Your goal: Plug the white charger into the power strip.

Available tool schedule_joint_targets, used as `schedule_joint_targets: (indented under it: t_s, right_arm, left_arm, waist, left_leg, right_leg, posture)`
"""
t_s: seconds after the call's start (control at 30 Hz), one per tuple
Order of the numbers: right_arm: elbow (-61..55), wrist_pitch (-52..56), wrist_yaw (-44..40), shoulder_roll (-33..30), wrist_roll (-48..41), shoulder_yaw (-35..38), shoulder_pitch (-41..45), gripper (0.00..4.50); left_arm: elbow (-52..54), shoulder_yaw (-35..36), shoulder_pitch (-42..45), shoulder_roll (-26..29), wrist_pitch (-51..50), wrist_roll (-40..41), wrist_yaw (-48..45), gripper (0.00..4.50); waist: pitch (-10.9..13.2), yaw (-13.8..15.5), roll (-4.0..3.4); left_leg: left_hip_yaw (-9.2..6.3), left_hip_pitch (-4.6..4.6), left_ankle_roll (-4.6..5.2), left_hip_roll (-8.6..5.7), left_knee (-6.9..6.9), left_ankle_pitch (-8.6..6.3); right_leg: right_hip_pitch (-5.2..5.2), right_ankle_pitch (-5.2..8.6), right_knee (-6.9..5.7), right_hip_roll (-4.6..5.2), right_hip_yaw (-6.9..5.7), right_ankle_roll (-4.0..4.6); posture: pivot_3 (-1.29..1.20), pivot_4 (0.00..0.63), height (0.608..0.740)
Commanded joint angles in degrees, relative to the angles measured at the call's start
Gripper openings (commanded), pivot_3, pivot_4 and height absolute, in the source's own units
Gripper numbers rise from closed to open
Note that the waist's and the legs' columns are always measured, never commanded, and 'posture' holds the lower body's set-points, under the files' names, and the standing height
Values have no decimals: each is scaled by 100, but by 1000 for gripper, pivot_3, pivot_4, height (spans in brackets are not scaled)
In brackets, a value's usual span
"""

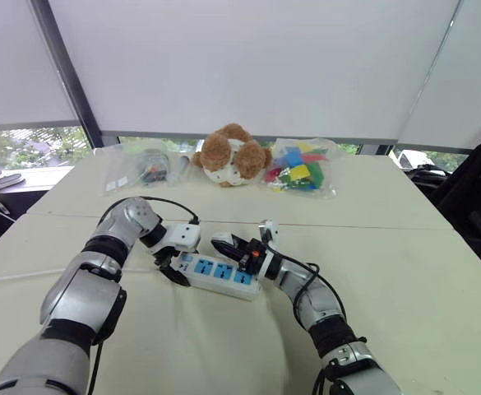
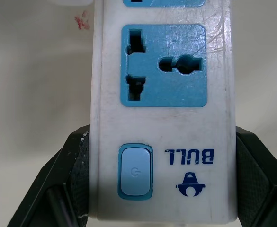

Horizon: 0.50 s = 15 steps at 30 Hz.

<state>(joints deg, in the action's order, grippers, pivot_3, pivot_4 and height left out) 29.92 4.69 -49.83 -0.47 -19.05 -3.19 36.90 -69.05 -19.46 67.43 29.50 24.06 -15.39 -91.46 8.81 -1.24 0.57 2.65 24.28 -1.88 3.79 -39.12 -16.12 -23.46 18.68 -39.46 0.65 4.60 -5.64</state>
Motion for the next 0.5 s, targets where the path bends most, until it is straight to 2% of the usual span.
schedule_joint_targets:
  t_s: [0.03,0.5]
  right_arm:
    - [-338,17,-54,87,-45,-76,-25,783]
    - [-423,-24,-58,137,45,-260,-222,783]
  left_arm:
    - [58,114,72,-19,10,97,21,3043]
    - [61,117,78,-13,-24,70,23,3043]
  waist:
    - [0,1,0]
    - [0,4,0]
  left_leg:
    - [0,0,0,0,0,0]
    - [0,0,0,0,0,0]
  right_leg:
    - [0,0,0,0,0,0]
    - [0,0,0,0,0,0]
  posture:
    - [0,150,739]
    - [0,150,739]
